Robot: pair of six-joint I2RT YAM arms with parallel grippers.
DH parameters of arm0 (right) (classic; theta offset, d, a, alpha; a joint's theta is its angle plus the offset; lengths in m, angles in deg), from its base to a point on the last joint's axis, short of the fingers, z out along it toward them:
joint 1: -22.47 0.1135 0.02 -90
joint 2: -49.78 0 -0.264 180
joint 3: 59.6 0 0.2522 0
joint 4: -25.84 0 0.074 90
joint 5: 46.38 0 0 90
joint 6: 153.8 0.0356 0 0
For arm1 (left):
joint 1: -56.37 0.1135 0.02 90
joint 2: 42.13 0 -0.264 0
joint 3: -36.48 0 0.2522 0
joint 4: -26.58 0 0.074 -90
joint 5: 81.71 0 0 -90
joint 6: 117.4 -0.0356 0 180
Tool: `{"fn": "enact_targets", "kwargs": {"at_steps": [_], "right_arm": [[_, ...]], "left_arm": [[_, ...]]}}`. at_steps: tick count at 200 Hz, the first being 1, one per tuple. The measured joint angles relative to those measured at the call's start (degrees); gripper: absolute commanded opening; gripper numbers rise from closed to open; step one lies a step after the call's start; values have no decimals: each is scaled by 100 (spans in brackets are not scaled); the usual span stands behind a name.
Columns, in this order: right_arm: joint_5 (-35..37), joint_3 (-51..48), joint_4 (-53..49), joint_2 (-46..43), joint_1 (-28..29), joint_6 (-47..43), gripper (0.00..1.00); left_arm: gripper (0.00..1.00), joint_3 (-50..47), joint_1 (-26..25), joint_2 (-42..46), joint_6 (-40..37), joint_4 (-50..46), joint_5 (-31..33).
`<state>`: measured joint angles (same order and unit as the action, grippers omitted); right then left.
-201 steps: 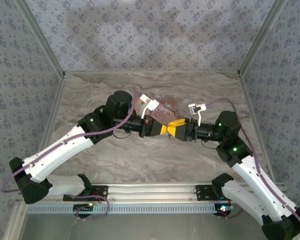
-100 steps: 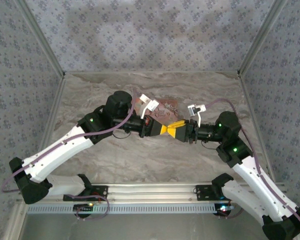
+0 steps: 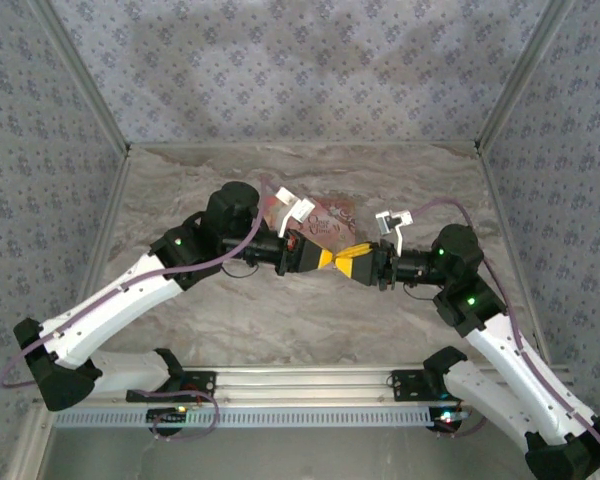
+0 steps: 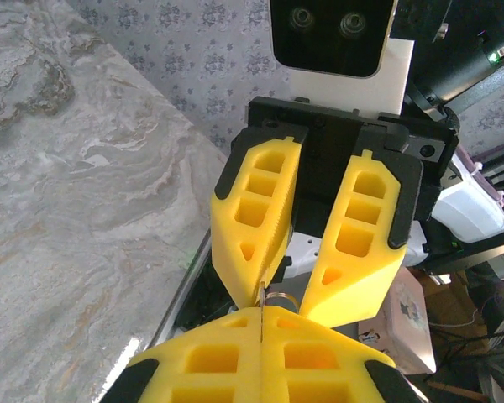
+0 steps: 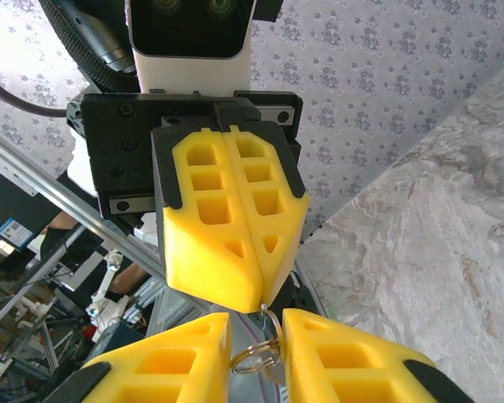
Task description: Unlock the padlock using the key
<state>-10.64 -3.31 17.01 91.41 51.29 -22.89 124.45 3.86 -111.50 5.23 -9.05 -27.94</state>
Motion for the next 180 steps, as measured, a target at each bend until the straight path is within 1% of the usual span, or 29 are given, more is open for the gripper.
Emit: {"fn": "enact_targets", "kwargs": {"at_steps": [17,22,38,53,120,126,135,140,154,163,180], "right_arm": [[2,0,-4,4,20,0,15],[2,0,-7,7,22,-13,11],[17,0,-44,15,22,-61,3],[26,0,-74,15,22,-92,0],[181,7,-356,9,157,-457,0],[234,7,-400,4,175,-503,0],[302,7,-442,-2,195,-549,0],[326,9,-459,-2,203,-586,0],[404,9,-570,-22,232,-619,0],[459,9,-634,-42,229,-643,0],[566,9,-728,-85,190,-693,0]], "left_arm": [[0,0,-4,-7,0,4,-35],[0,0,-7,-7,0,4,-44],[0,0,-11,-4,-2,9,-57],[0,0,-11,-4,-4,-11,-50],[0,0,-7,-4,-4,-184,-2],[7,0,4,-7,-4,-203,9],[27,0,33,-7,-9,-214,31],[34,0,39,-7,-15,-205,81],[38,0,127,0,44,-164,227],[44,-2,227,9,114,-127,319],[49,-98,402,122,205,-22,535]]}}
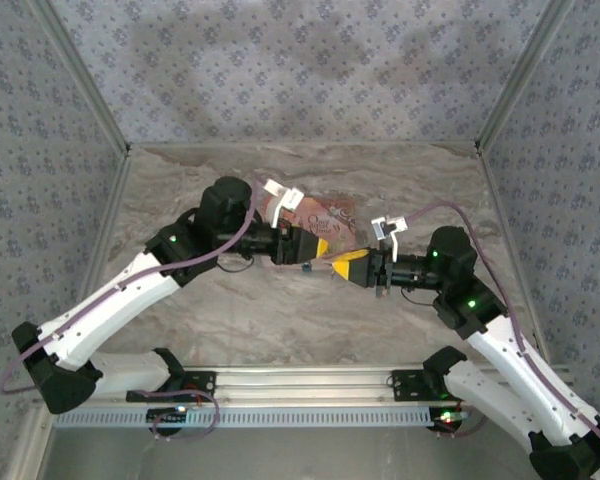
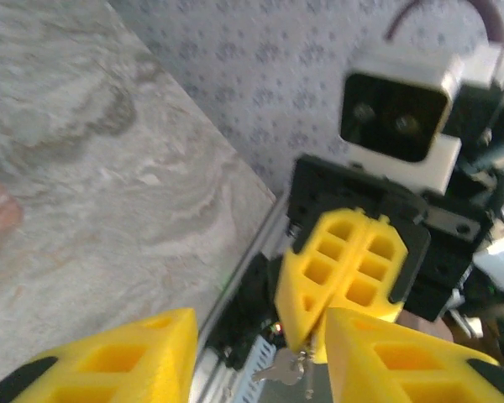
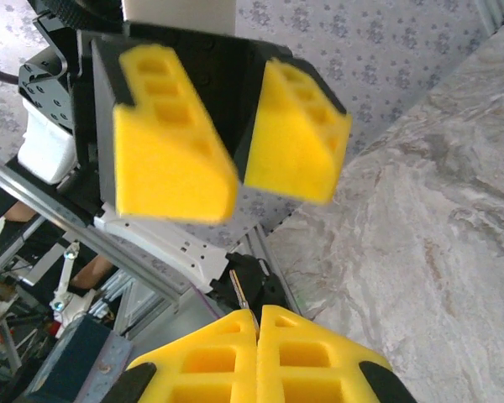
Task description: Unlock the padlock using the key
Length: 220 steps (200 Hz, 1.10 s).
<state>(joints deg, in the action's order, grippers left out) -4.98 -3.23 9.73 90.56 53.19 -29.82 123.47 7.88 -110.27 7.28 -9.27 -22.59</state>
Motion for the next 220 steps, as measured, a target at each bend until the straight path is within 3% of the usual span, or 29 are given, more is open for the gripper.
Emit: {"fn": "enact_targets", "kwargs": {"at_steps": [48,98,103,110,168,220], "right_arm": [[516,4,-426,-24,-391,-133,0],[1665,415,-1266,404,-822,-590,0],[1794,459,-1300,494,-857,-647,0],[1982,516,-1342,619,-894,-713,0],[3351,1152,-1244,2503,-1143,-1233,0],[3950,2258,-809,4544,-1486,-1440,0]], "left_arm": [[68,-719,151,595,247,105,844],[83,-2122,9,629,667,284,1812],[86,-2275,-37,619,704,332,1906],[98,-2490,-105,610,782,439,2050],[98,-3801,-459,302,1276,1742,3029],[98,-4839,-708,-319,1222,3884,3875]]}}
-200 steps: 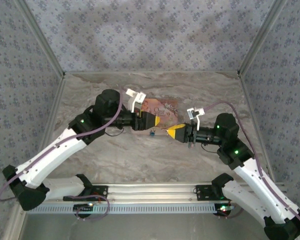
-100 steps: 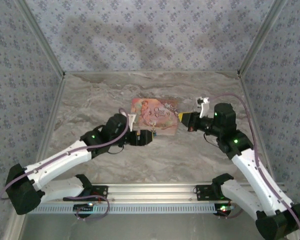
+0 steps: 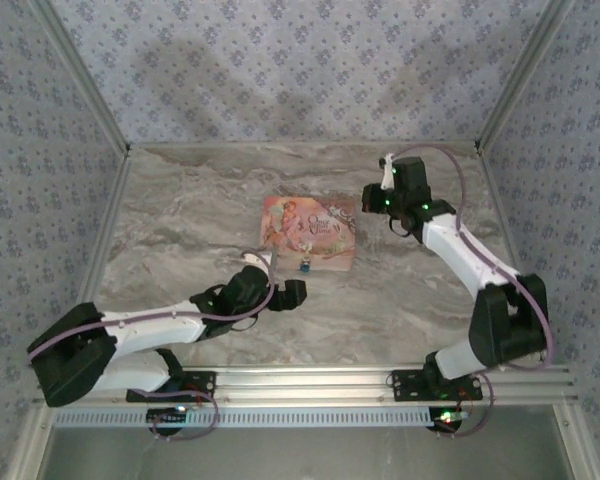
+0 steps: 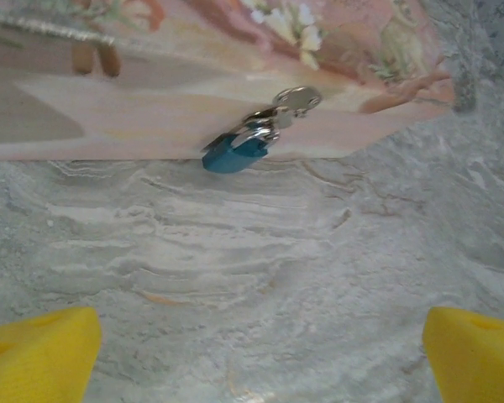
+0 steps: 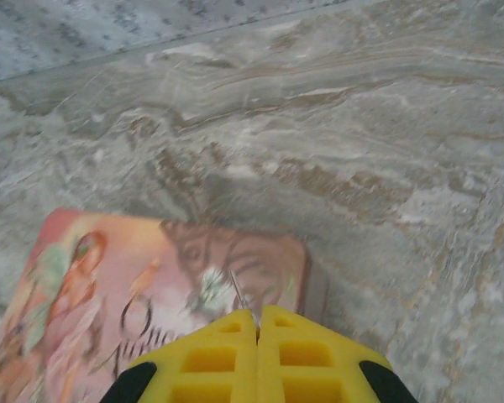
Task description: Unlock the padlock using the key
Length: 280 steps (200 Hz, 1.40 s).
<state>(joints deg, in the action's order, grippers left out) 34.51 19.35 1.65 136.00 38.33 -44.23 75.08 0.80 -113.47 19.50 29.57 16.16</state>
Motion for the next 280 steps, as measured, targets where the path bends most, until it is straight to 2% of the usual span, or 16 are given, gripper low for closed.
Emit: {"fn": "enact_targets", "kwargs": {"at_steps": [28,69,153,213,280], "right_arm": [[103,852,90,852,-26,-44,0],[144,1827,24,1825,-20,-238,0],[127,2524,-424,2820,70,-509,0],[35,2527,-481,2973,155,-662,0],[11,2374,-470,2973,186,-702,0]], "left_arm": [[98,-13,-7,-511,-175,684,315],[98,131,-7,-1357,-516,1556,413],[98,601,-7,-2710,-938,2774,321],[96,752,98,-3220,-1034,3480,-229],[86,769,350,-3523,-1014,4282,-1132]]}}
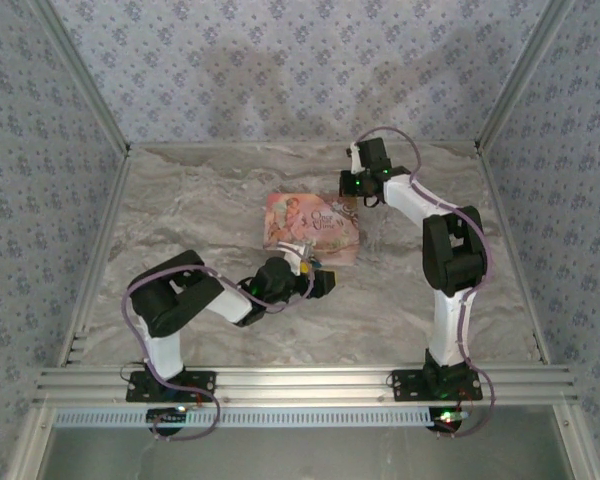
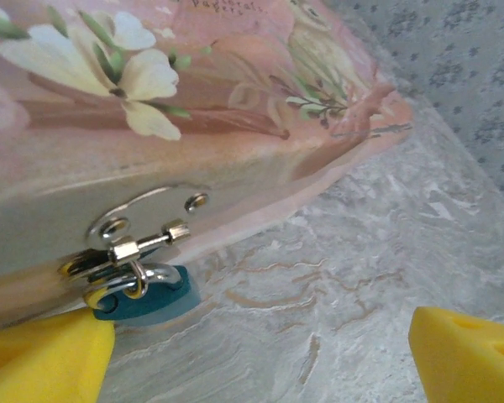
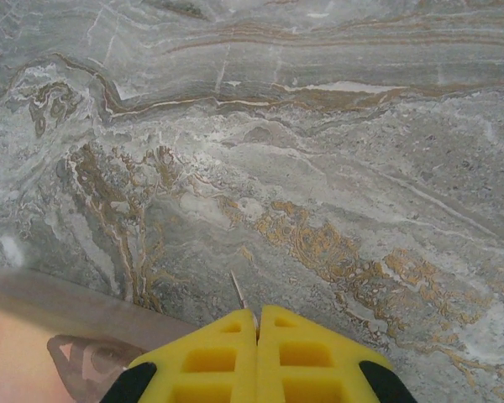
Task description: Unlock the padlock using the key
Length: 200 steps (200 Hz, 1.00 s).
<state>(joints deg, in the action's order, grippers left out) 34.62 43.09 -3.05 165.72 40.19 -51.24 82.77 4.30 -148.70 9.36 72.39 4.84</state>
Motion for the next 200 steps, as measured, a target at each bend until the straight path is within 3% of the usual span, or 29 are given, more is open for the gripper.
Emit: {"fn": "enact_targets", "kwargs": {"at_steps": [41,79,138,200], "right_arm": [[-2,-66,9,0,26,0,0],[-4,-76,15,0,44,-2,0],[-42,-105,52,0,46,-2,0],[-39,-195,175,-24,57,-17,0]], "left_arm": [[84,-61,131,-157,160,424,-361],[75,-63,146,-354,304,754,-483],[83,-94,140,-693,597,1475,-560],[76,-210,92,-713,619,1700,-341]]}}
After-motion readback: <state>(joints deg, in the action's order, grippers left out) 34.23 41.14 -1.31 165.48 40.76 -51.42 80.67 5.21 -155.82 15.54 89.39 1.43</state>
